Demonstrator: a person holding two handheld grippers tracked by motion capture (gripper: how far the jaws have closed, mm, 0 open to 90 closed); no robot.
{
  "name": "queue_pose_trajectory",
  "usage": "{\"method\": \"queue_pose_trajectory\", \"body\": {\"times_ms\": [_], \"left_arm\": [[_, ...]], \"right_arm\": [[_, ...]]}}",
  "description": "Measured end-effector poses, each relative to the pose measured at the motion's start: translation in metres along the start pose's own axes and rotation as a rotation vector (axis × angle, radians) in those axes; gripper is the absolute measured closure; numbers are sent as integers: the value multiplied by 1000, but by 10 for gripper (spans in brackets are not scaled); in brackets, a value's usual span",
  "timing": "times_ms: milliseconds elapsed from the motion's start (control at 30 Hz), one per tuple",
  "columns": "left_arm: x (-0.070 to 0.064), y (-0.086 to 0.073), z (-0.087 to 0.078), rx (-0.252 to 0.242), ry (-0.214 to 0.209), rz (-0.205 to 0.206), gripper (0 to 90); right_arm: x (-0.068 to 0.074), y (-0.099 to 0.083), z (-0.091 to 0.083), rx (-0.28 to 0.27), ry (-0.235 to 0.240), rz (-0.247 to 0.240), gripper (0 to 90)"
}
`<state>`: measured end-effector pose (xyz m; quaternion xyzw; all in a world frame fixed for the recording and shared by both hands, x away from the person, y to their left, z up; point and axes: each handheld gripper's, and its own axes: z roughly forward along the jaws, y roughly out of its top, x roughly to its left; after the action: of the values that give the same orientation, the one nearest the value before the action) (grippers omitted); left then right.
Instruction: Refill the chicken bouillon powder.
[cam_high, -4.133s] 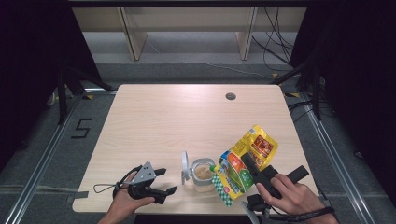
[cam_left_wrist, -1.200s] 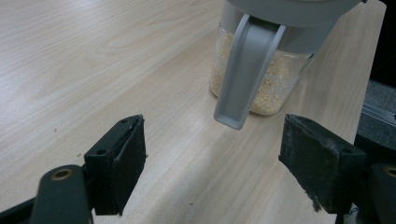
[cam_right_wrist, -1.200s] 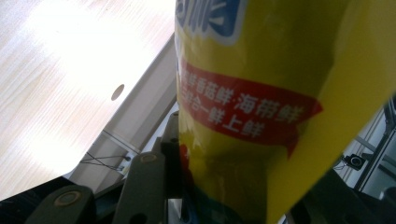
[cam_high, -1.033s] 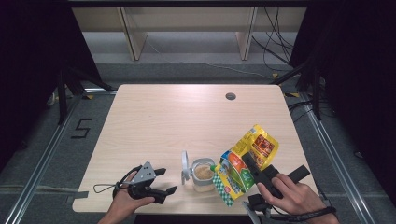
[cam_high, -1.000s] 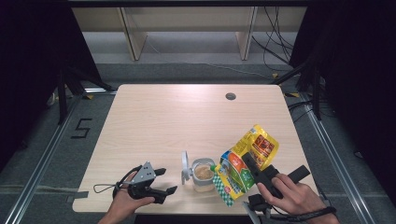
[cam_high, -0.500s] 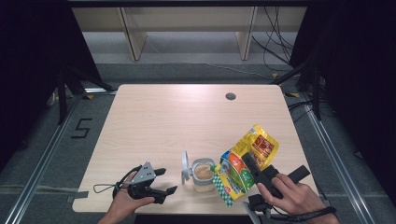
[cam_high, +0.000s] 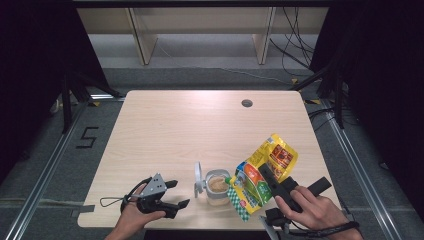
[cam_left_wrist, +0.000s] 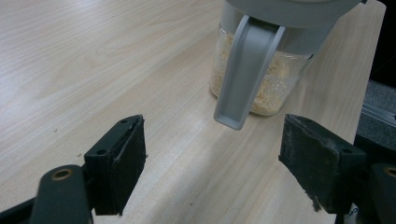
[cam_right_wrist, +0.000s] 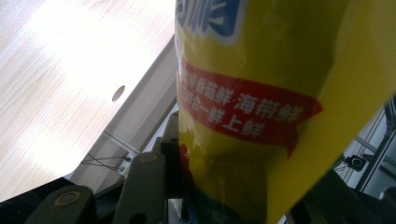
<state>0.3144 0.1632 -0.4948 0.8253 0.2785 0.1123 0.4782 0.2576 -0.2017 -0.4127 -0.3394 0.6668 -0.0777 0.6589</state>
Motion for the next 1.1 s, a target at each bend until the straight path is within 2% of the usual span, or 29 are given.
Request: {"method": "queue_pose_trajectory", "body": {"times_ms": [100,167,233,267,300,333,367,433,467,567,600,633,667,700,733,767,800,833,867,900,967,1000,1033,1067,1100], "left_arm": [[0,0,0,0,1,0,220],[0,0,1,-12,-2,-4,219],[0,0,0,-1,-2,0,220],[1,0,0,3,-3,3,219],[0,0,0,0,-4,0,219],[-1,-1,1,0,-5,-22,219],[-1,-1,1,1,-5,-21,219],[-1,-1,1,0,-5,-20,219],[0,0,0,-1,-4,2,219],[0,0,0,0,-5,-1,219],[0,0,1,0,-5,0,219],[-1,-1,1,0,-5,-18,219],[-1,-1,1,0,-6,-22,219],[-1,-1,1,0,-6,-22,219],[0,0,1,0,-6,-5,219],[0,0,1,0,-6,-3,219],[-1,-1,1,3,-4,-23,219],[-1,-1,1,5,-4,-23,219],[-1,-1,1,4,-4,-22,219],[-1,-1,1,4,-5,-20,219],[-1,-1,1,0,-5,-18,219],[0,0,1,0,-4,0,219],[0,0,1,0,-5,-3,219],[-1,-1,1,2,-6,-23,219],[-1,-1,1,5,-5,-19,219]], "right_arm": [[1,0,0,-2,-8,21,632],[2,0,0,-3,4,23,632],[3,0,0,-5,-3,27,632],[3,0,-1,3,11,22,632],[3,0,-1,6,11,8,632],[3,0,-1,7,12,12,632],[3,0,-1,2,12,8,632],[2,-1,-1,4,9,16,632],[2,-1,-1,4,10,22,632],[3,-1,0,2,25,61,657],[3,-1,1,-1,35,56,675],[6,-1,1,-7,29,97,676],[5,-1,2,-5,71,94,676],[6,-1,2,-12,63,105,678],[9,1,3,-12,71,157,678],[8,1,3,-24,79,155,679],[9,1,3,-23,77,176,679],[10,1,5,-29,67,186,679],[13,1,5,-29,39,219,679],[15,1,4,-21,47,241,679],[16,1,4,-23,49,259,679],[15,1,4,-30,44,258,679],[16,2,3,-29,41,274,679],[17,2,3,-30,40,284,679],[17,2,3,-30,41,291,679]]}}
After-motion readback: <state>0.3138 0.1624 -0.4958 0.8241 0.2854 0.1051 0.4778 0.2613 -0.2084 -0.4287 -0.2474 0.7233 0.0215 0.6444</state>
